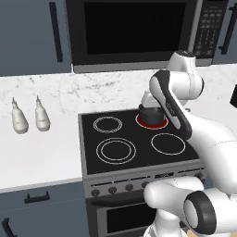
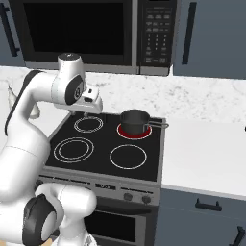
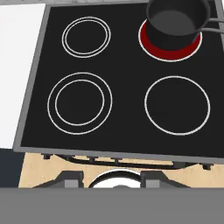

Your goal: Turn off the rear right burner of the stove.

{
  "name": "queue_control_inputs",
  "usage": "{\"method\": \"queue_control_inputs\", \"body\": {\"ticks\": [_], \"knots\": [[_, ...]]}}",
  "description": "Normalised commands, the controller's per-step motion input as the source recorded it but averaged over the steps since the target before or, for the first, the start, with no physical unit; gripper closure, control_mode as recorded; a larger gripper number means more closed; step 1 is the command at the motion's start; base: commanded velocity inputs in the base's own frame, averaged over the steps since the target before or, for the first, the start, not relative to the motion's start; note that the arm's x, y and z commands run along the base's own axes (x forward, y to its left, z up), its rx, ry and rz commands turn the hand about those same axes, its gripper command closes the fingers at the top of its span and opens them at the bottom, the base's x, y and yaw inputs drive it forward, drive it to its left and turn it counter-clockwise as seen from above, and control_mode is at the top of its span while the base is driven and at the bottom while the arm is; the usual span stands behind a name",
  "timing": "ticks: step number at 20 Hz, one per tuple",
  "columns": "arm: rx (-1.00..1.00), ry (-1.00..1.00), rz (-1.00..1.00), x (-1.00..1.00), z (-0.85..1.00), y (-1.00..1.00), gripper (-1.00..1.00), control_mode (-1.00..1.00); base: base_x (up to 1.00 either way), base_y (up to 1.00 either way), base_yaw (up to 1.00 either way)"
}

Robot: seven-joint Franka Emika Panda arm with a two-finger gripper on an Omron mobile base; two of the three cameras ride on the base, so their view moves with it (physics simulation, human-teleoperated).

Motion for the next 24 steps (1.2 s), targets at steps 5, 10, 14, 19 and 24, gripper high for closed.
{"method": "queue_control_inputs", "body": {"ticks": [5,10,14,19,24], "knots": [[0.00,0.00,0.00,0.00,0.00,0.00,-1.00,1.00,0.00,-0.06,0.00],[0.00,0.00,0.00,0.00,0.00,0.00,-1.00,1.00,0.02,-0.63,0.00],[0.00,0.00,0.00,0.00,0.00,0.00,-1.00,1.00,0.00,-0.68,-0.04],[0.00,0.00,0.00,0.00,0.00,0.00,-1.00,1.00,0.13,-0.41,-0.10],[0.00,0.00,0.00,0.00,0.00,0.00,-1.00,1.00,0.29,-0.31,-0.05]]}}
